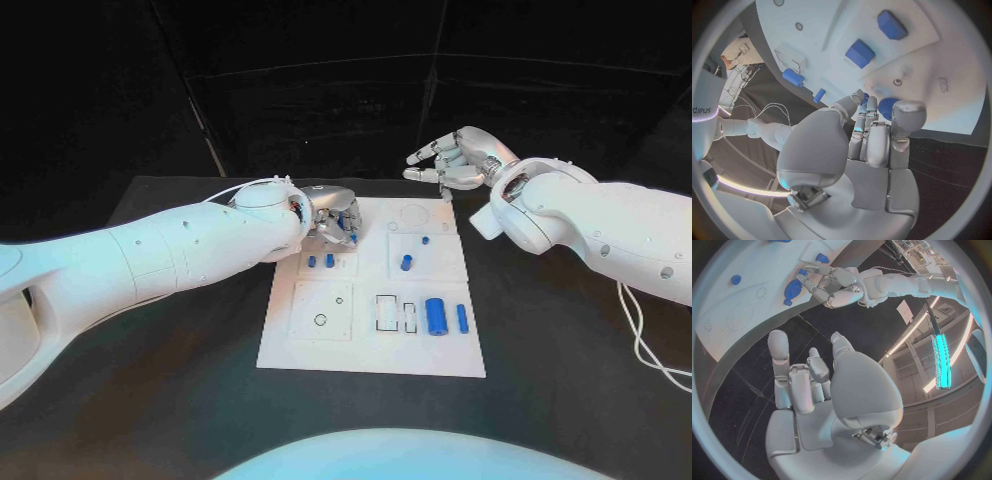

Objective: Assemble the parts on the task board

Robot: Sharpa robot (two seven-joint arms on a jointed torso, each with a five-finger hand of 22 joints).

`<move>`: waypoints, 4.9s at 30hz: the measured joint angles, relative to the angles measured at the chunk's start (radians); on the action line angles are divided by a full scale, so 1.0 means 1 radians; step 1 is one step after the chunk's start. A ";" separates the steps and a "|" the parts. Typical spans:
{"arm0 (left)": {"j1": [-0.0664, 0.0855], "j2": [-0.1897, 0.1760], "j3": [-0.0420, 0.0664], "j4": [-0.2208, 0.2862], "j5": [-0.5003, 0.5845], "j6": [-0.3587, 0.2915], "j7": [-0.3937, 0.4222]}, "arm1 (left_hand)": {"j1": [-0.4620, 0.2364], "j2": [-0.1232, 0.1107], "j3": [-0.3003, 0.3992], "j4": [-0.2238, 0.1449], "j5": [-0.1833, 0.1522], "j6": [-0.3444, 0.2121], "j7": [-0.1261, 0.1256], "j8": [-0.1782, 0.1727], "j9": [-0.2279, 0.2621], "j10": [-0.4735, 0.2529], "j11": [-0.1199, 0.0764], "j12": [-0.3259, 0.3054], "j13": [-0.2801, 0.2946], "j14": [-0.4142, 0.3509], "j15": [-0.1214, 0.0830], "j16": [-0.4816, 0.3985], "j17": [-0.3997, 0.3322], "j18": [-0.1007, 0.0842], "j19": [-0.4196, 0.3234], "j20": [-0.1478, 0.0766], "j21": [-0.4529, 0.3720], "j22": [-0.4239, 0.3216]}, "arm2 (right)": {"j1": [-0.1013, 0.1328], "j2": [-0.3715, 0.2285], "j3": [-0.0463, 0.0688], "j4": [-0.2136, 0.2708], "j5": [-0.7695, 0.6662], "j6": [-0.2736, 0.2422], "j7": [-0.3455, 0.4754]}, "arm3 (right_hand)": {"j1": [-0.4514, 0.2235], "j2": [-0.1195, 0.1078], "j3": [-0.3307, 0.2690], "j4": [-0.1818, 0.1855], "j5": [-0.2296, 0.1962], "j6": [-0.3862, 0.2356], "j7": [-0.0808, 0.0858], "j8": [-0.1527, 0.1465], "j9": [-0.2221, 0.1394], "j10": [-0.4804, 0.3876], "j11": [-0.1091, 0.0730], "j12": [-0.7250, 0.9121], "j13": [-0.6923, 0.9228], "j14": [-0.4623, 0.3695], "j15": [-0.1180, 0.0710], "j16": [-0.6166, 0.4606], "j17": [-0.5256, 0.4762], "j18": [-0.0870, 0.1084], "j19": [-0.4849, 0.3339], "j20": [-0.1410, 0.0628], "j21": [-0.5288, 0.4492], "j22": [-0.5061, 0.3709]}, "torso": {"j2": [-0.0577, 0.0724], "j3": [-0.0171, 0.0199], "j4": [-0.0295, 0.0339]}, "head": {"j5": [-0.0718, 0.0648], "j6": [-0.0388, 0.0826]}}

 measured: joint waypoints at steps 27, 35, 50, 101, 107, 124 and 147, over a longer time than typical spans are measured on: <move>0.002 -0.141 0.046 0.081 0.041 0.028 -0.016 | -0.004 -0.004 0.003 -0.003 0.000 0.006 0.006 -0.004 0.000 0.007 0.007 -0.016 0.000 0.000 0.000 0.000 -0.004 0.000 0.000 0.000 0.004 0.005 | 0.000 -0.006 0.000 -0.002 0.000 0.001 0.000 | 0.000 0.000 0.000 0.000 0.000 0.000 0.000 0.000 0.000 0.000 0.000 0.000 0.000 0.000 0.000 0.000 0.000 0.000 0.000 0.000 0.000 0.000 | 0.000 -0.0003 0.0004 | 0.009 0.007; -0.001 -0.128 0.045 0.059 0.044 0.048 -0.022 | -0.004 -0.004 0.003 -0.003 0.000 0.007 0.007 -0.004 0.000 0.007 0.007 -0.016 0.000 0.000 0.000 0.000 -0.004 0.000 0.000 0.000 0.004 0.005 | -0.001 -0.005 0.000 -0.004 0.000 0.001 0.000 | 0.000 0.000 0.000 0.000 0.000 0.000 0.000 0.000 0.000 0.000 0.000 0.000 0.000 0.000 0.000 0.000 0.000 0.000 0.000 0.000 0.000 0.000 | 0.000 -0.0003 -0.0011 | 0.009 0.007; -0.011 -0.112 0.041 0.037 0.046 0.083 -0.028 | -0.004 -0.004 0.003 -0.003 0.000 0.007 0.007 -0.004 -0.001 0.007 0.007 -0.017 0.000 0.000 0.000 0.000 -0.004 0.000 0.000 0.000 0.004 0.005 | -0.001 -0.005 0.000 -0.005 0.000 0.001 0.000 | 0.000 0.000 0.000 0.000 0.000 0.000 0.000 0.000 0.000 0.000 0.000 0.000 0.000 0.000 0.000 0.000 0.000 0.000 0.000 0.000 0.000 0.000 | 0.001 0.0003 -0.0021 | 0.012 0.002; -0.013 -0.105 0.040 0.026 0.047 0.128 -0.048 | -0.026 -0.026 0.005 -0.006 0.000 -0.063 0.013 -0.079 -0.012 0.007 0.007 -0.062 0.001 0.000 0.000 0.004 -0.008 0.000 0.000 0.000 0.007 0.018 | -0.001 -0.005 0.000 -0.005 0.000 0.004 -0.002 | 0.000 0.000 0.000 0.000 0.000 0.000 0.000 0.000 0.000 0.000 0.000 0.000 -0.003 0.000 0.000 -0.005 -0.005 0.000 0.000 0.000 -0.004 -0.006 | 0.000 0.0003 -0.0019 | 0.009 -0.004; -0.013 -0.107 0.040 0.028 0.047 0.130 -0.050 | -0.026 -0.026 0.005 -0.006 0.000 -0.063 0.013 -0.079 -0.012 0.007 0.007 -0.062 0.001 0.000 0.000 0.004 -0.009 0.000 0.000 0.000 0.007 0.018 | -0.001 -0.006 0.000 -0.005 0.000 0.005 -0.004 | 0.000 0.000 0.000 0.000 0.000 0.000 0.000 0.000 0.000 0.000 0.000 0.000 -0.005 0.000 0.000 -0.005 -0.007 0.000 0.000 0.000 -0.005 -0.010 | 0.000 0.0004 -0.0019 | 0.007 -0.004; -0.011 -0.160 0.041 0.024 0.065 0.109 -0.054 | -0.027 -0.047 0.007 -0.007 0.000 -0.088 0.013 -0.096 -0.011 -0.024 0.024 -0.090 0.001 0.002 0.006 0.004 -0.023 0.000 -0.004 0.004 0.006 0.011 | -0.001 -0.035 0.000 -0.003 -0.022 0.006 -0.023 | 0.098 0.023 0.078 -0.022 -0.006 0.012 -0.003 0.028 0.000 -0.281 -0.011 -0.548 -0.591 -0.014 -0.015 -0.223 -0.304 0.016 -0.061 -0.012 -0.151 -0.170 | -0.001 -0.0003 -0.0012 | 0.007 -0.001; 0.006 -0.342 0.015 0.219 0.948 -0.097 0.173 | -0.027 -0.039 0.045 -0.006 0.000 0.004 0.029 -0.068 -0.004 0.025 0.021 -0.074 0.009 -0.033 0.018 -0.075 -0.168 0.016 -0.084 0.014 -0.212 -0.182 | -0.047 -0.135 -0.004 0.127 -0.594 0.096 -0.199 | 0.137 -0.072 0.319 -0.124 -0.103 0.171 -0.033 0.035 -0.001 -0.154 -0.018 -0.939 -0.896 -0.002 -0.027 -0.159 -0.202 0.016 -0.021 -0.025 -0.111 -0.150 | -0.007 -0.0064 -0.0025 | -0.075 0.031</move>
